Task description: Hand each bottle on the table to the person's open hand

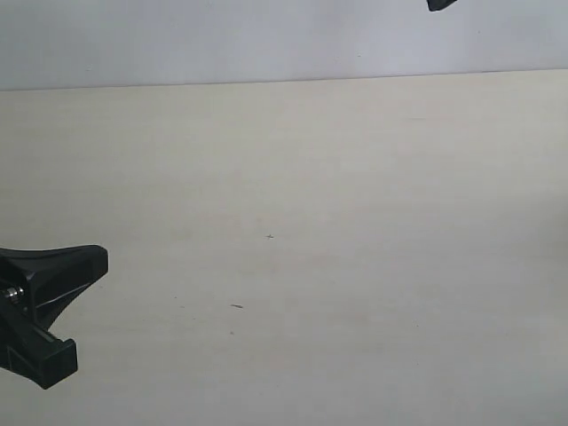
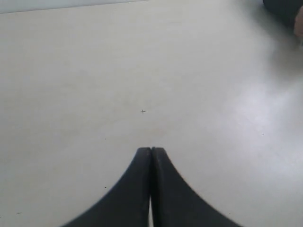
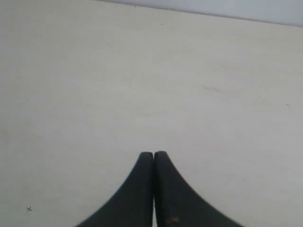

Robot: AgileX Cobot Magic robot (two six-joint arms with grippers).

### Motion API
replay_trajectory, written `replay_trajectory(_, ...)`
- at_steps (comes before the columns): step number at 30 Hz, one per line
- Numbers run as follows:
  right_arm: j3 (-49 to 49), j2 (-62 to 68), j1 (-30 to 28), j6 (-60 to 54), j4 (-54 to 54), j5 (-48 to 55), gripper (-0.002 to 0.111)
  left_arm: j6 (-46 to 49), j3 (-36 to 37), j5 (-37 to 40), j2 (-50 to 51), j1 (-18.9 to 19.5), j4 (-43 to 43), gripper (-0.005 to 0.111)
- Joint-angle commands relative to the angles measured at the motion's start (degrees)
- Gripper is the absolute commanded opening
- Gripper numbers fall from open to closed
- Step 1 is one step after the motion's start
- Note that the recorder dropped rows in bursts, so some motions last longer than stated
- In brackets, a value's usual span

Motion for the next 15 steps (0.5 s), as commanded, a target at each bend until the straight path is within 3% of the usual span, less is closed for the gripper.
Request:
replay_trajectory(1,13.53,-11.45,0.10,-0.86,-0.56,-11.28,0.000,-0.16,0.33,-0.21,-0.37,-0.14,0.23,0.000)
replay_trajectory(4,29.59,-23.52,0.10,-0.86,-0.56,-27.82,0.000,-0.16,0.33,-0.21,-0.37,-0.14,0.23,0.000)
replay_trajectory(9,56.78,-41.78,0.10,-0.86,11.53,-52.49,0.000,-0.16,0.33,-0.21,-0.37,-0.14,0.23,0.000)
replay_trajectory(13,72.27,-51.55,0.10,-0.86,19.63,-45.91,0.000,-0.06,0.33,-0.21,-0.37,-0.14,0.23,0.000)
replay_trajectory(15,74.57,-53.36,0.10,-0.86,19.63,-41.80,0.000,-0.20,0.33,-0.21,-0.37,-0.14,0.23,0.000)
